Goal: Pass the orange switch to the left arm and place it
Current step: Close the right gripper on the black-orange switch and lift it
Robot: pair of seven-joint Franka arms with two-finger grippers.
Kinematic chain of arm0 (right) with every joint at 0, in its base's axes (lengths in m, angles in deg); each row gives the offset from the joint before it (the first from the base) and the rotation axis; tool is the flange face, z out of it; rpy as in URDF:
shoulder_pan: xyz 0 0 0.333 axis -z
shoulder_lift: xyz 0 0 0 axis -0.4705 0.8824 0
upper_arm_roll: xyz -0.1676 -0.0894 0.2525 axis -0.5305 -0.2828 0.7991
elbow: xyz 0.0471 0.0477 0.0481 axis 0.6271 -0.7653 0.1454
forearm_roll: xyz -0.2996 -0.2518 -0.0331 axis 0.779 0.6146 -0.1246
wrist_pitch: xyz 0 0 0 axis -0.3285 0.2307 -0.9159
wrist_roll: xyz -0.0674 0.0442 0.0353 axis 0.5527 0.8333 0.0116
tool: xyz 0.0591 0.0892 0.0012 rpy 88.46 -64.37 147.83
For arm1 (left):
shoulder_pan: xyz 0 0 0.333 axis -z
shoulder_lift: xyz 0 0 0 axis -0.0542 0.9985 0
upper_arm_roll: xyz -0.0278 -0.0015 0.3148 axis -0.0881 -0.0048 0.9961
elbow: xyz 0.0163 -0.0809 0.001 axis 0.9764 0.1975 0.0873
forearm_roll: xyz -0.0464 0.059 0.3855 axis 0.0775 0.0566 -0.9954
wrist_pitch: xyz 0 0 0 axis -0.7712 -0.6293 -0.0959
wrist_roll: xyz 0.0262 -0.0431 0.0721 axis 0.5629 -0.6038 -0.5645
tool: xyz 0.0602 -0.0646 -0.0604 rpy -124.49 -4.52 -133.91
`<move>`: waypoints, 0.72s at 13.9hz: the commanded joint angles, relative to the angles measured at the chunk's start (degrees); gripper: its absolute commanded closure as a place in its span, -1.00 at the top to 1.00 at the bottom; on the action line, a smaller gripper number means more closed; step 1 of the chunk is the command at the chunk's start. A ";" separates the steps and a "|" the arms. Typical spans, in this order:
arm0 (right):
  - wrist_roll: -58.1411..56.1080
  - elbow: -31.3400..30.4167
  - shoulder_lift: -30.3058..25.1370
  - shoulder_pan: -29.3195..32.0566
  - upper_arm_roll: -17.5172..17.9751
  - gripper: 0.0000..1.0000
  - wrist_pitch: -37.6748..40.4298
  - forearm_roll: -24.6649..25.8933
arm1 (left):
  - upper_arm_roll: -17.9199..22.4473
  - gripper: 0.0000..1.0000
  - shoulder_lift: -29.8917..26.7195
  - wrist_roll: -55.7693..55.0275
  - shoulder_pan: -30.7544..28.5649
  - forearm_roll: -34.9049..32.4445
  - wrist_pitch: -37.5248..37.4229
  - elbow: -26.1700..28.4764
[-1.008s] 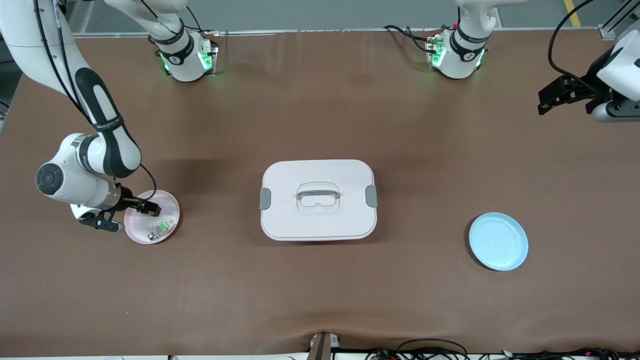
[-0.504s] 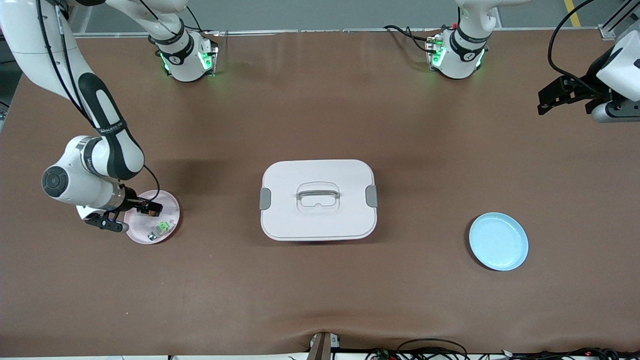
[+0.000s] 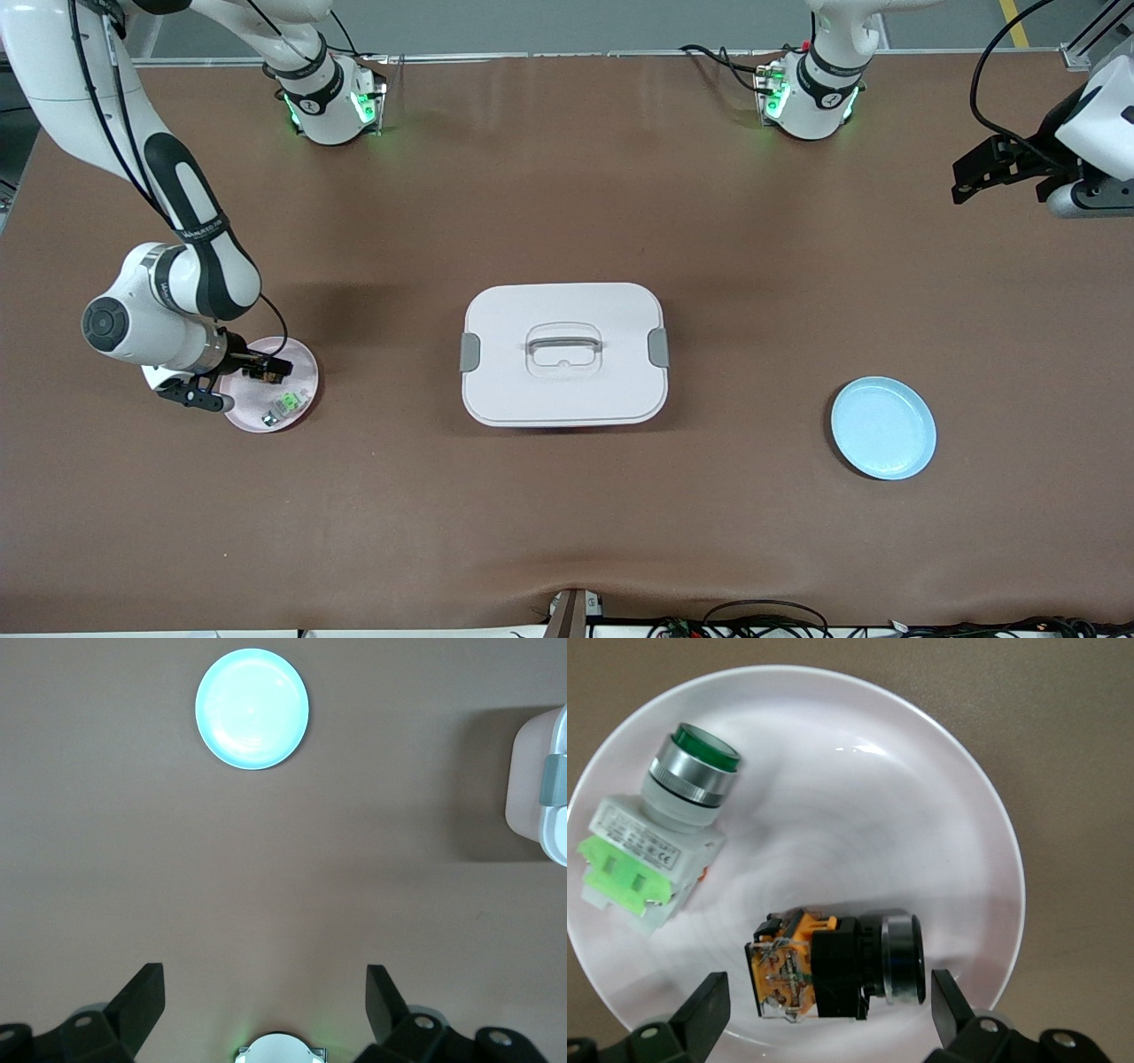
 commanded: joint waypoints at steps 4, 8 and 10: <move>-1.10 2.63 1.92 0.57 -0.14 1.00 -1.70 -0.07 | -0.41 1.00 -0.21 0.45 -0.05 -1.28 -0.20 0.39; -1.19 2.54 2.37 0.39 -0.14 1.00 -2.05 -0.16 | -0.41 1.00 -0.21 0.45 -0.14 -1.28 -0.20 0.31; -1.19 2.46 2.37 0.39 -0.05 1.00 -1.97 -0.16 | -0.41 1.00 -0.29 0.45 -0.14 -1.28 -0.20 0.48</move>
